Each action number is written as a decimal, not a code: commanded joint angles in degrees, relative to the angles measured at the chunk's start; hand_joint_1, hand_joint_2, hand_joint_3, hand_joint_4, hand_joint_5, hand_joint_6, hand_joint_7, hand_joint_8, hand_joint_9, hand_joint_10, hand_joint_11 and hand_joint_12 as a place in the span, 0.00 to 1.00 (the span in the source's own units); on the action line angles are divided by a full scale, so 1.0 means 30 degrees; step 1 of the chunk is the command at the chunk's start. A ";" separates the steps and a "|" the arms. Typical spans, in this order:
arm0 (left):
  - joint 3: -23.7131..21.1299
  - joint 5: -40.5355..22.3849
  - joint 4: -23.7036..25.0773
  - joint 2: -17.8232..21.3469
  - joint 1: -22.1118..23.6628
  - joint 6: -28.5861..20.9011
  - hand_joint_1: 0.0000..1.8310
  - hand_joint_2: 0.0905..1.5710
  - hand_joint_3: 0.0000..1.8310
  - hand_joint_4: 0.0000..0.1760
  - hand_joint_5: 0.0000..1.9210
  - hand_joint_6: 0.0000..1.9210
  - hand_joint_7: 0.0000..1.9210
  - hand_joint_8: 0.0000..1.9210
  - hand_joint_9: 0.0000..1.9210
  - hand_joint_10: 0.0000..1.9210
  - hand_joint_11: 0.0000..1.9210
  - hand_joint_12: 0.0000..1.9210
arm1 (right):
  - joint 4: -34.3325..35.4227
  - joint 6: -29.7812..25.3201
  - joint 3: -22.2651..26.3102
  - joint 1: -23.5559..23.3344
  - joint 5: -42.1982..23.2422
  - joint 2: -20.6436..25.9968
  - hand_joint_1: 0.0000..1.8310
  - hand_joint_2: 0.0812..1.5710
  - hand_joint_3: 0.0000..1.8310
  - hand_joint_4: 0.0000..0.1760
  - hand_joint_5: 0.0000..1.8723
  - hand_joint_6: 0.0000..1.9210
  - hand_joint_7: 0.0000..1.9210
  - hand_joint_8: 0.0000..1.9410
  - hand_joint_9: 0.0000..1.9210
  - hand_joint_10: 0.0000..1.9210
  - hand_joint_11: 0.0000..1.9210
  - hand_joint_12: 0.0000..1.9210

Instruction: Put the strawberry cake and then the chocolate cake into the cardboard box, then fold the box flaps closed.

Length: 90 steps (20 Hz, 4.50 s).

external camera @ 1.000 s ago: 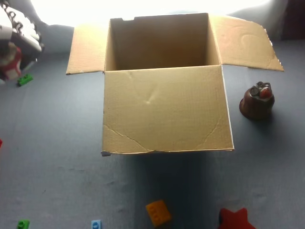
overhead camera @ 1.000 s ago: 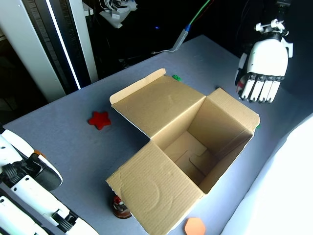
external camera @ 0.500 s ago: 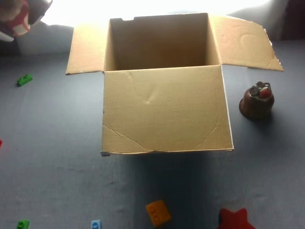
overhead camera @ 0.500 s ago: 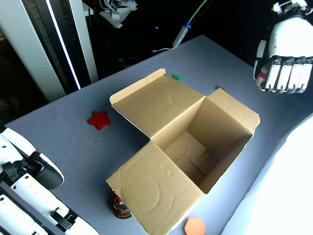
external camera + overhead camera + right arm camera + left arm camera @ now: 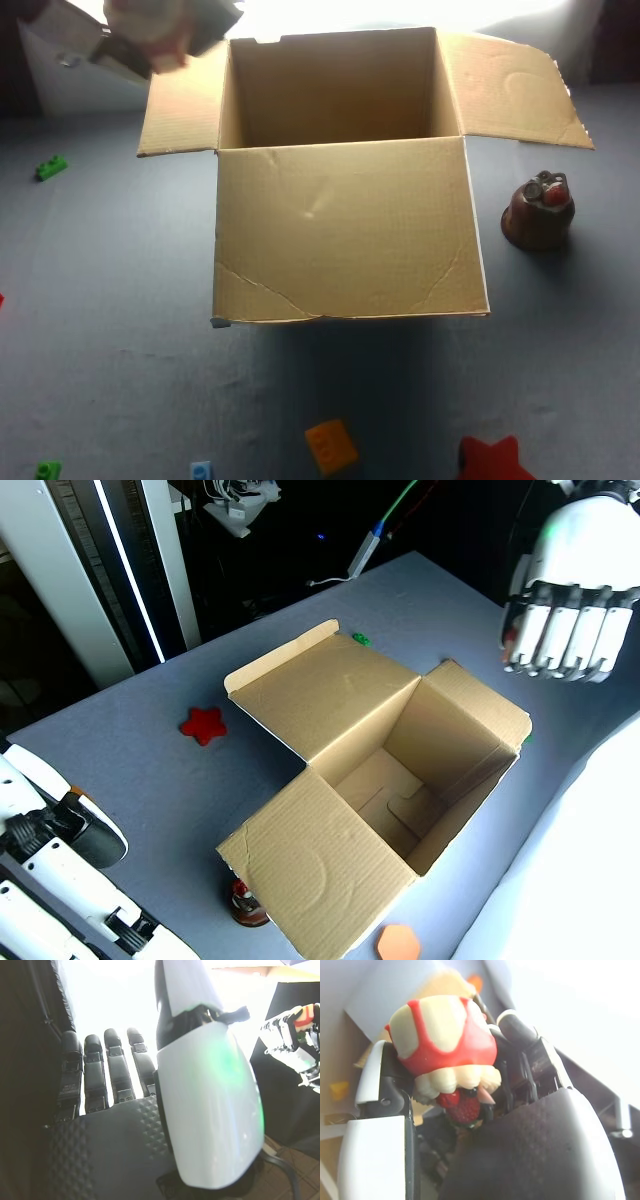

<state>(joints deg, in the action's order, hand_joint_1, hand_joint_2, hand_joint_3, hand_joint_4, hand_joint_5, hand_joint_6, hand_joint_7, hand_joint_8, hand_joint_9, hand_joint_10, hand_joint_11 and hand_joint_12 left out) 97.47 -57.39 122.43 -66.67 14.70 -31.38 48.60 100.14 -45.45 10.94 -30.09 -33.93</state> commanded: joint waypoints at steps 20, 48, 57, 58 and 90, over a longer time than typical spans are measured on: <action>0.2330 0.1082 -0.1355 -0.4194 -0.1859 0.0271 0.61 0.84 0.00 0.00 0.34 0.74 0.28 0.94 0.18 1.00 0.19 1.00 | -0.0617 0.0036 -0.0035 -0.0291 -0.1952 0.0247 0.55 0.64 0.00 0.13 0.07 0.01 0.05 0.00 0.06 0.01 0.00 0.16; 0.3642 0.1327 -0.1213 -0.5445 -0.2048 0.0560 0.43 0.58 0.00 0.29 0.14 0.08 0.16 0.02 0.13 0.18 0.00 0.67 | -0.0619 0.0118 -0.0037 -0.0304 -0.1956 0.0184 0.57 0.63 0.00 0.02 0.06 0.00 0.08 0.00 0.06 0.00 0.00 0.16; 0.3965 0.1483 -0.0887 -0.5502 -0.1622 0.0764 0.34 0.56 0.00 0.52 0.06 0.00 0.04 0.00 0.09 0.02 0.00 0.56 | 0.0422 -0.3349 -0.1461 -0.0241 0.1026 -0.0375 0.57 0.63 0.00 0.03 0.05 0.00 0.06 0.00 0.06 0.00 0.00 0.16; 0.4009 0.1483 -0.0847 -0.5495 -0.1477 0.0821 0.34 0.56 0.00 0.51 0.06 0.00 0.04 0.00 0.09 0.02 0.00 0.56 | 0.1518 -0.3383 -0.1947 -0.0262 0.2066 -0.0618 0.56 0.63 0.00 0.03 0.05 0.00 0.06 0.00 0.05 0.00 0.00 0.16; 0.0581 0.0857 0.0954 0.3879 -0.2770 -0.0065 0.00 0.72 0.00 0.25 0.06 0.00 0.06 0.00 0.08 0.00 0.00 0.37 | 0.4614 -0.2273 -0.9118 0.2593 0.4780 -0.9243 0.37 0.68 0.00 0.00 0.03 0.00 0.06 0.00 0.04 0.00 0.00 0.16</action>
<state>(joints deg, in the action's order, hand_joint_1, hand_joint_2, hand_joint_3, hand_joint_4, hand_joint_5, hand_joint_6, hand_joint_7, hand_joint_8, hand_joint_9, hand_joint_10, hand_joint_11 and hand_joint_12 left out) 98.78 -56.77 129.16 -55.22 5.32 -31.55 62.96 93.27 -72.82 18.83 -11.99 -62.61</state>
